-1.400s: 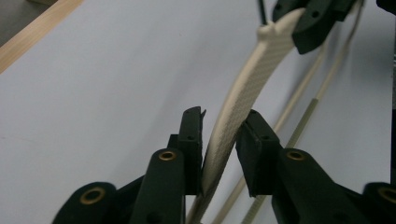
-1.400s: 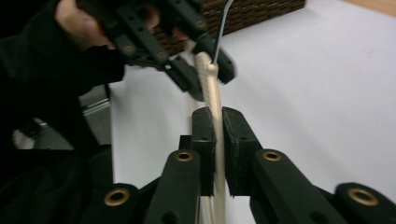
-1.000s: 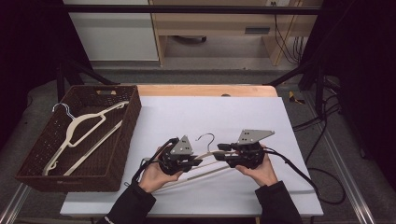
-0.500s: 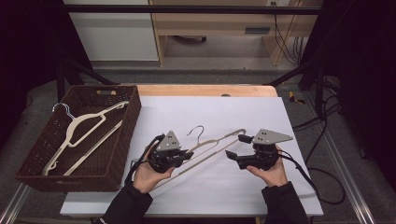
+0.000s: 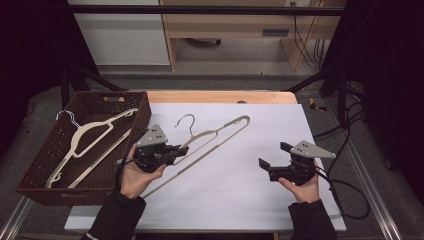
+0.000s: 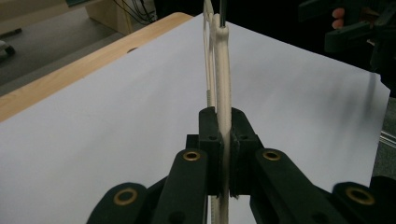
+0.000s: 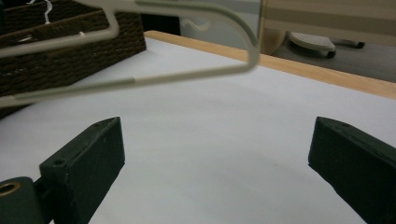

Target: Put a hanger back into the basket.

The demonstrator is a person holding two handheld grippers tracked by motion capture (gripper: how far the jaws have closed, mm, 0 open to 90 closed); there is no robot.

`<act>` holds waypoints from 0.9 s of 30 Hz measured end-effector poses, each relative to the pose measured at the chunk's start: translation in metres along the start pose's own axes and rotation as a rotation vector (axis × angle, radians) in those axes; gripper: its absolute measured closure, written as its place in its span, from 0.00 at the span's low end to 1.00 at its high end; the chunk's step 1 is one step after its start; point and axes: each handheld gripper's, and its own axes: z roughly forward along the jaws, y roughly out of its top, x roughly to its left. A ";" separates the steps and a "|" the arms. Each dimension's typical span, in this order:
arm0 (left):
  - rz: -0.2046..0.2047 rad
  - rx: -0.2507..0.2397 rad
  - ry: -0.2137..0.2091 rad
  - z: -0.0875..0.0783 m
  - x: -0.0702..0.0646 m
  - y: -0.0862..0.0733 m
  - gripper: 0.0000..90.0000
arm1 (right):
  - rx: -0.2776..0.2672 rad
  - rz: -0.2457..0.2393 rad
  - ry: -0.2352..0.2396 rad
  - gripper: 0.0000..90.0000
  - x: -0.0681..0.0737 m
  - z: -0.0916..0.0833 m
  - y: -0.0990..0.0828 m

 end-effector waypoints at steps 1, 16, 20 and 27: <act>0.000 -0.003 0.004 -0.004 0.002 0.003 0.96 | 0.001 0.009 -0.010 0.04 -0.001 0.000 -0.001; -0.005 -0.062 0.054 -0.068 0.045 0.031 0.96 | 0.033 0.040 -0.060 0.03 -0.010 -0.009 -0.012; -0.021 -0.092 0.067 -0.084 0.062 0.027 0.96 | 0.033 0.049 -0.064 0.03 -0.012 -0.011 -0.013; -0.042 -0.090 0.135 -0.110 0.090 0.019 0.96 | 0.027 0.052 -0.069 0.02 -0.012 -0.012 -0.014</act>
